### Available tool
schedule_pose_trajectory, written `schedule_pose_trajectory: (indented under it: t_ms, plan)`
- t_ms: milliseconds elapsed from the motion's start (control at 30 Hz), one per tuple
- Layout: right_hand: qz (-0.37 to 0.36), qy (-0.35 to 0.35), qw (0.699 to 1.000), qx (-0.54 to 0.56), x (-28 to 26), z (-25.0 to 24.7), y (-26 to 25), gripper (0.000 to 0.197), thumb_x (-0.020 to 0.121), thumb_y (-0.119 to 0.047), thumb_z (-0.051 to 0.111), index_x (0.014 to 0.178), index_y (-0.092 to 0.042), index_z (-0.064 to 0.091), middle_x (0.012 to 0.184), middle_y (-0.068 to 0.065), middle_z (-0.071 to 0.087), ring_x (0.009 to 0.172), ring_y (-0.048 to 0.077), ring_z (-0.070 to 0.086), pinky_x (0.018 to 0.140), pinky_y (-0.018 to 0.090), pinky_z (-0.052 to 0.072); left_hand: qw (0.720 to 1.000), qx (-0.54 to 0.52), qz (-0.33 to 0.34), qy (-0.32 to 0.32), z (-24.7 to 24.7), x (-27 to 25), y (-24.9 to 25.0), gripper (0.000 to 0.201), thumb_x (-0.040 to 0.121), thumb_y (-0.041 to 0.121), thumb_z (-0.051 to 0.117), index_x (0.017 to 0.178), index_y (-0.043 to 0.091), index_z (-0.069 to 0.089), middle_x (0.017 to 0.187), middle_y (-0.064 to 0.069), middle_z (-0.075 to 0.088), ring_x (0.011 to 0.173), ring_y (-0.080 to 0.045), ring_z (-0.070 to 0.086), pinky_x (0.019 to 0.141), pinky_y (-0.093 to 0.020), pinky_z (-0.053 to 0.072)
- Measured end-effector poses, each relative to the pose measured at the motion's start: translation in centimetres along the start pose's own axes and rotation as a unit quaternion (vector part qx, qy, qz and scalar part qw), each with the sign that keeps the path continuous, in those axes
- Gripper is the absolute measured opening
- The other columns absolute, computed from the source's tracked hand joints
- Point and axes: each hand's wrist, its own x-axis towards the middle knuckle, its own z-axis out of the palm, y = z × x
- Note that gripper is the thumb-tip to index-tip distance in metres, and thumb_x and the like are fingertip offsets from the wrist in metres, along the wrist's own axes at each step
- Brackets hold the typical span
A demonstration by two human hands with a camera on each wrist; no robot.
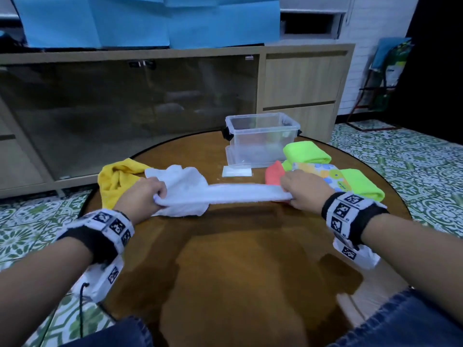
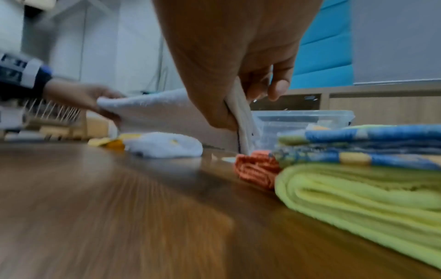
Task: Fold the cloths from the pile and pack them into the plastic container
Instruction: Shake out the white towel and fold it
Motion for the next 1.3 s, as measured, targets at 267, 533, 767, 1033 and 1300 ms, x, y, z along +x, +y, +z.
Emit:
schedule_pose_trajectory:
  t_ms: [267,533,767,1033,1300]
  plan:
    - [0.000,-0.205,0.978,-0.032,0.3,1.8,-1.3,0.027,0.092,-0.013,0.045,0.116,-0.009,0.057,0.094,0.000,0.057,0.107,0.029,0.059,0.074,0.035,0.046,0.942,0.156,-0.034,-0.296,1.9,-1.6,0.7,0.037,0.084,0.003,0.047,0.063,0.033,0.045,0.093,0.008,0.045,0.085,-0.014,0.041,0.077,-0.026,0.043]
    - [-0.108,-0.224,0.967,0.048,0.4,2.4,-5.5,0.059,0.103,-0.039,0.022,0.151,-0.013,0.002,0.159,0.003,-0.005,0.146,0.022,0.001,0.118,0.034,0.010,0.956,0.135,-0.094,-0.242,3.0,-0.8,0.9,0.038,0.097,0.035,0.041,0.134,0.030,0.042,0.135,0.001,0.041,0.119,-0.022,0.044,0.091,-0.033,0.043]
    - [-0.004,-0.168,0.981,0.094,0.7,3.4,-4.8,0.045,0.102,-0.035,0.028,0.143,-0.017,0.033,0.145,0.006,0.037,0.132,0.024,0.037,0.104,0.038,0.030,0.956,0.045,-0.167,-0.237,3.3,-1.3,0.2,0.028,0.096,0.039,0.046,0.109,0.020,0.060,0.106,-0.001,0.058,0.095,-0.018,0.053,0.075,-0.027,0.044]
    - [0.055,-0.204,0.963,0.168,1.1,3.2,-2.0,0.030,0.094,-0.023,0.047,0.066,-0.023,0.038,0.069,-0.006,0.044,0.065,0.011,0.042,0.051,0.018,0.028,0.952,-0.039,-0.187,-0.237,3.3,-1.5,-0.9,0.015,0.095,0.028,0.052,0.088,0.016,0.056,0.084,0.001,0.058,0.077,-0.014,0.052,0.061,-0.019,0.039]
    - [0.010,-0.118,0.989,0.087,1.5,1.7,-5.4,0.046,0.100,-0.021,0.034,0.143,-0.005,0.031,0.148,0.012,0.031,0.133,0.029,0.035,0.105,0.039,0.035,0.980,0.052,-0.096,-0.165,3.4,-0.8,5.8,0.044,0.099,0.028,0.039,0.142,0.021,0.035,0.145,0.000,0.037,0.132,-0.021,0.038,0.106,-0.035,0.034]
